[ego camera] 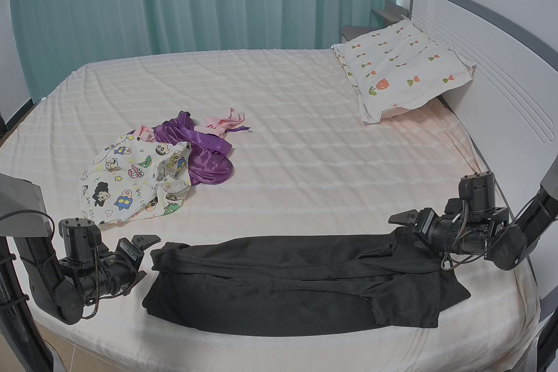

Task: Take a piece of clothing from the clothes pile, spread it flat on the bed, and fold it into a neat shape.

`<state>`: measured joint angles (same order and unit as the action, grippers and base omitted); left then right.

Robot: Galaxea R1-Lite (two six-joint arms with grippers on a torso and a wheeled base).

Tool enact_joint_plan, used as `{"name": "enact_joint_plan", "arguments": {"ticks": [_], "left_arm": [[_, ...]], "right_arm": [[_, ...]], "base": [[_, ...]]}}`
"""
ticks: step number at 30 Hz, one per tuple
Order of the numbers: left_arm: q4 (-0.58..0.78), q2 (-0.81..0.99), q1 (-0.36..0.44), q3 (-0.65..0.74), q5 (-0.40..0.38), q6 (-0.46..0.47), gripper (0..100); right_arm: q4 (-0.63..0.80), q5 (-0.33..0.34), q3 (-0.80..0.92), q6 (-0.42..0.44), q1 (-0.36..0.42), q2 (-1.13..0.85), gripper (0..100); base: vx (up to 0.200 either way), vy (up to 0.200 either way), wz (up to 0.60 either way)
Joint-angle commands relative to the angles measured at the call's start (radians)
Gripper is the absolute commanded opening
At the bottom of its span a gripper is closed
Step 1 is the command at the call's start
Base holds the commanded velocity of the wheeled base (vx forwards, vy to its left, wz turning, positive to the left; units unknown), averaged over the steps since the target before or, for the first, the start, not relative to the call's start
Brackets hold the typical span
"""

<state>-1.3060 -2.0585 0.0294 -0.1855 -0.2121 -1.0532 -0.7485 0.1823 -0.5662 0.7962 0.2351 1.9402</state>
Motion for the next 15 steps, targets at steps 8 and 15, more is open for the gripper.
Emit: {"name": "enact_joint_plan", "arguments": {"ticks": [8,15], "left_arm": [[-0.001,-0.006,0.004,0.000,-0.001,0.001,100],[0.001,-0.014,0.004,-0.002,-0.001,0.001,100]], "right_arm": [[-0.003,-0.061,-0.103,0.051,0.079,0.177,100],[-0.005,-0.060,-0.130,0.058,0.101,0.210,100]], "base": [[0.000,0.000,0.00],[0.000,0.000,0.00]]}}
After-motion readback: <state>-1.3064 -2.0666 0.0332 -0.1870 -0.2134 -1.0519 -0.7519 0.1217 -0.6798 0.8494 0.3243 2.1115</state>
